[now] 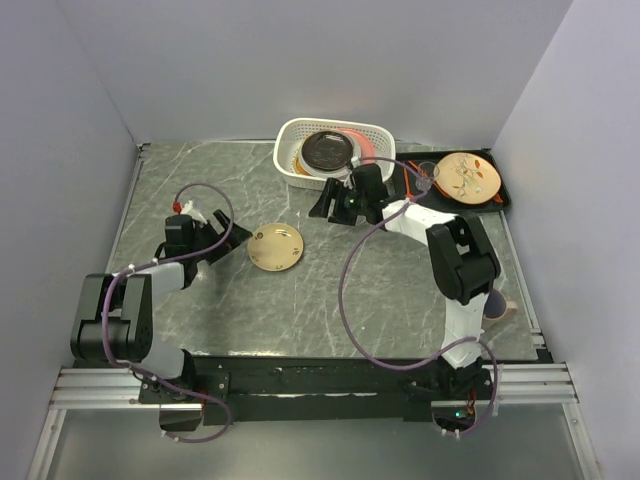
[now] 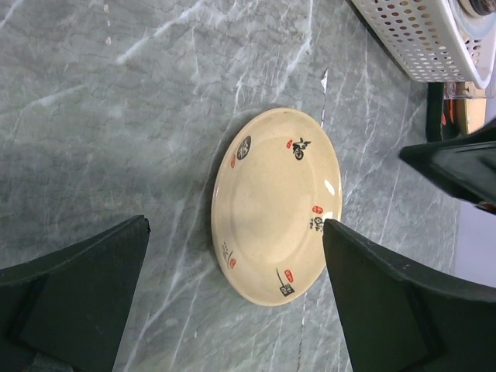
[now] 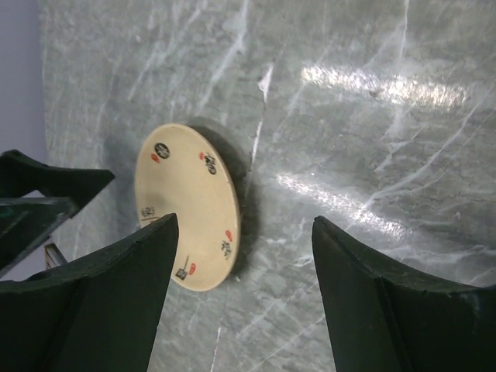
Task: Place the plates into the plastic bin on the countertop
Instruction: Pick up the plate at the center of the board.
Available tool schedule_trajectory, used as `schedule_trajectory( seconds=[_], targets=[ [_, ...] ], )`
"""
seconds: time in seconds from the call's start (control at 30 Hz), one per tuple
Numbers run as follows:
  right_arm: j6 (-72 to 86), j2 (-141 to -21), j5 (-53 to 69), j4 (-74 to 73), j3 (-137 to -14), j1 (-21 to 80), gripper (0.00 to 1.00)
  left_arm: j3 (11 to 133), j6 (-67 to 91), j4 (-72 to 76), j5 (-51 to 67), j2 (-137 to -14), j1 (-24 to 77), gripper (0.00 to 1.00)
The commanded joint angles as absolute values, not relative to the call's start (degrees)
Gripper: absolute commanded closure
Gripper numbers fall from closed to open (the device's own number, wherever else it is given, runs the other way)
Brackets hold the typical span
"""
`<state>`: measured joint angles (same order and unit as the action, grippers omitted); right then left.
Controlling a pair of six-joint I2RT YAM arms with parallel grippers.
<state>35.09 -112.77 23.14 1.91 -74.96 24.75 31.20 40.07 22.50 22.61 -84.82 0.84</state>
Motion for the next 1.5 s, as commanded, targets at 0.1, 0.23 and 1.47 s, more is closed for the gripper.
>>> schedule_trajectory(
  seconds=[0.1, 0.23, 1.47],
  targets=[
    [35.33, -116.19, 27.51, 5.97, -74.88, 25.22, 0.25, 31.9, 38.85, 21.01, 21.89, -81.04, 1.05, 0.01],
    [34.81, -117.51, 28.82, 5.54, -75.06, 25.66, 0.26, 32.25, 38.85, 20.57, 21.62, -80.95, 1.05, 0.01],
    [32.61, -129.99, 36.03, -1.67, -85.87, 29.97, 0.86, 34.36, 38.94, 16.88, 21.09, -79.45, 1.05, 0.01]
  ],
)
